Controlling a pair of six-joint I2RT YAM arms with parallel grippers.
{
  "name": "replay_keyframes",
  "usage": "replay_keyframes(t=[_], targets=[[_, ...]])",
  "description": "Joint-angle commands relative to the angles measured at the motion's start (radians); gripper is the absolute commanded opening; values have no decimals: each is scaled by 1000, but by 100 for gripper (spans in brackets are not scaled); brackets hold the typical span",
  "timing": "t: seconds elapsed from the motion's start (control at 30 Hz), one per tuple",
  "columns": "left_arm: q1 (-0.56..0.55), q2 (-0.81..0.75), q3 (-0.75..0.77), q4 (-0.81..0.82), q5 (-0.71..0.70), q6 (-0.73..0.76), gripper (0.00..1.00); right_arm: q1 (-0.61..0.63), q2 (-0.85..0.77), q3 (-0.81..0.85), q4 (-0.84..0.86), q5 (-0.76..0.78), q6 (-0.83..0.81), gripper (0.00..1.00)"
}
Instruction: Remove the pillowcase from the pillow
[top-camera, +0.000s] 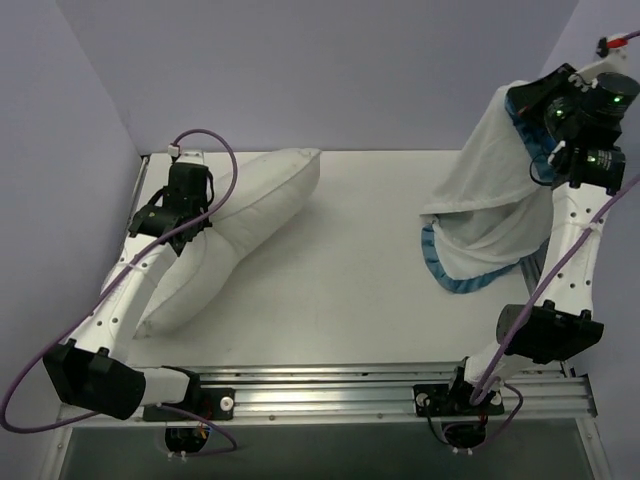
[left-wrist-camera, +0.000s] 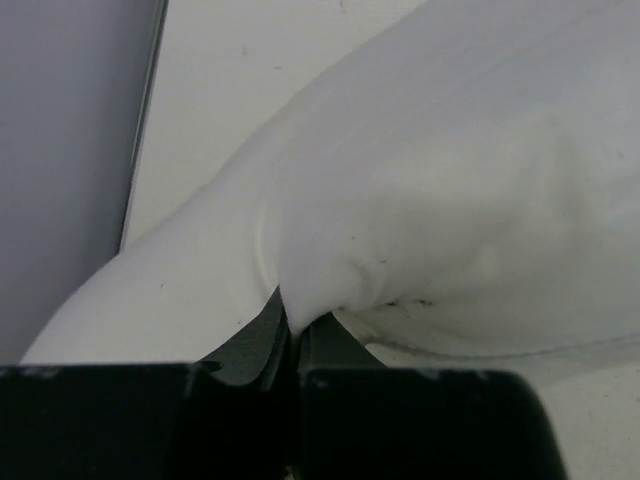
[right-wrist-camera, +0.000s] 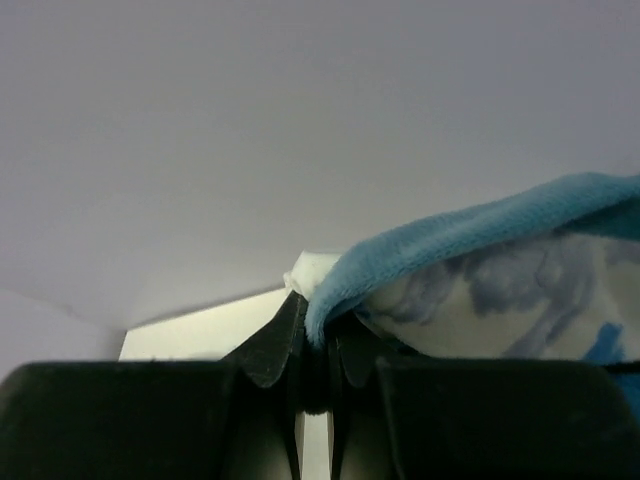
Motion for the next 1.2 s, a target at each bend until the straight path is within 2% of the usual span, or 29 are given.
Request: replay_keyframes(t=[0.0, 0.13, 0.2, 0.23, 0.27, 0.3, 0.33, 0.37, 0.4, 0.47, 0.53, 0.67, 0.77, 0.93, 0.97, 1.0, 1.17], targets=[[-12, 33, 71, 168, 32, -38, 2, 142, -14, -1, 42, -33, -106, 0], [-24, 76, 16, 215, 51, -86, 2, 326, -10, -187, 49, 33, -138, 0], [-30, 99, -3, 214, 70, -101, 4, 386, -14, -354, 84, 97, -129, 0], [-33, 104, -29, 218, 79, -118, 8, 419, -13, -412, 101, 115, -120, 1], [-33, 108, -43, 221, 88, -126, 14, 467, -10, -469, 136, 125, -97, 9], [-35, 107, -57, 226, 111, -132, 21, 485, -4, -562, 147, 125, -86, 12], [-35, 102, -70, 229, 124, -147, 24, 507, 10, -598, 156, 125, -78, 13], [-35, 99, -87, 228, 134, -152, 28, 550, 19, -627, 157, 126, -78, 19], [-35, 84, -93, 226, 150, -158, 41, 571, 30, -665, 149, 138, -91, 25], [-35, 59, -100, 220, 168, -172, 55, 614, 67, -676, 86, 155, -120, 41], [-35, 10, -100, 209, 194, -179, 71, 665, 94, -684, 36, 191, -169, 49], [-35, -85, -64, 151, 216, -176, 88, 676, 52, -721, -21, 232, -184, 70], [-33, -161, -9, 81, 208, -167, 97, 674, -31, -686, -53, 257, -198, 78], [-32, -263, 92, -41, 177, -149, 94, 673, -151, -551, -144, 344, -230, 90], [-32, -275, 126, -56, 173, -140, 94, 673, -168, -528, -175, 391, -236, 98], [-32, -301, 141, -73, 167, -137, 94, 668, -185, -487, -188, 421, -236, 100], [-32, -381, 248, -171, 121, -115, 94, 662, -326, -393, -273, 621, -249, 100]])
